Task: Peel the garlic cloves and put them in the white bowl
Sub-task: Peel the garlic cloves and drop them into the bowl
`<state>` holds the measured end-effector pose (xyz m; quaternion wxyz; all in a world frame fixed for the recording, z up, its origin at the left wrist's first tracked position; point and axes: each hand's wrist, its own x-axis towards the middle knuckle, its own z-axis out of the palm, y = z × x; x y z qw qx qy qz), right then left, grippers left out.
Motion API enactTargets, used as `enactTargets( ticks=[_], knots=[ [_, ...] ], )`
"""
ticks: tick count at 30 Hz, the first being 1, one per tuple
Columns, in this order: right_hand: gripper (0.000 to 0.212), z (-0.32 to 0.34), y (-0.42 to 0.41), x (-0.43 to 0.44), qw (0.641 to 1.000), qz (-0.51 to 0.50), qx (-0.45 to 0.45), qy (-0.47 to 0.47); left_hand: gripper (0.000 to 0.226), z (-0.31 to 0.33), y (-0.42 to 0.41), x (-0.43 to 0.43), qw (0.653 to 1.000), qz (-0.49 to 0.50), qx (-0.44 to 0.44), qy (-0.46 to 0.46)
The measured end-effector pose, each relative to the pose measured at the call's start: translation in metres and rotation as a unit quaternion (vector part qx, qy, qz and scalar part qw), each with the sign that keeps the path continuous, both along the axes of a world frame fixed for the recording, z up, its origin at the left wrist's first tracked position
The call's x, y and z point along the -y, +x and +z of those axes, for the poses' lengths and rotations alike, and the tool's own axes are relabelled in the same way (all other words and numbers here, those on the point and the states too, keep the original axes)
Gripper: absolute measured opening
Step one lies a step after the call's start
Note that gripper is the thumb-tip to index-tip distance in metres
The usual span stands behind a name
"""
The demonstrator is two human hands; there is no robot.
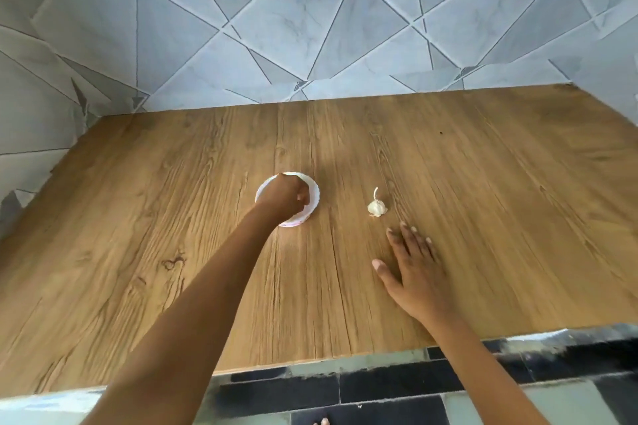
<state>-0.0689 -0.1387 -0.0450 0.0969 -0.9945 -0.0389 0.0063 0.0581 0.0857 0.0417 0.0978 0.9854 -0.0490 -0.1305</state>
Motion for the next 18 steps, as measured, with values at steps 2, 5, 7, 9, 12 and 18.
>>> enactTargets(
  ticks=[2, 5, 7, 9, 12, 18],
  knots=[
    [0.094, 0.001, 0.0, 0.0, 1.0, 0.001, 0.001, 0.005, 0.021, -0.002, -0.001, 0.006, 0.997, 0.028, -0.075, 0.009],
    [0.095, 0.004, 0.0, 0.001, 0.999, 0.006, -0.002, 0.04, 0.021, -0.004, -0.003, 0.0, 0.999, 0.011, 0.017, -0.029],
    [0.08, 0.008, 0.003, 0.003, 0.994, -0.009, 0.008, 0.105, 0.018, -0.002, -0.014, 0.002, 0.976, 0.026, 0.174, -0.128],
    [0.059, 0.01, 0.01, 0.006, 0.98, -0.039, 0.041, 0.189, 0.015, 0.0, -0.021, 0.023, 0.952, 0.001, 0.198, -0.232],
    [0.045, 0.011, 0.026, 0.014, 0.955, -0.062, 0.102, 0.27, 0.02, -0.004, -0.025, 0.071, 0.953, -0.046, 0.129, -0.271],
    [0.037, 0.015, 0.065, 0.032, 0.91, -0.039, 0.056, 0.409, 0.026, -0.045, -0.024, 0.109, 0.952, 0.004, 0.129, -0.279]
  ],
)
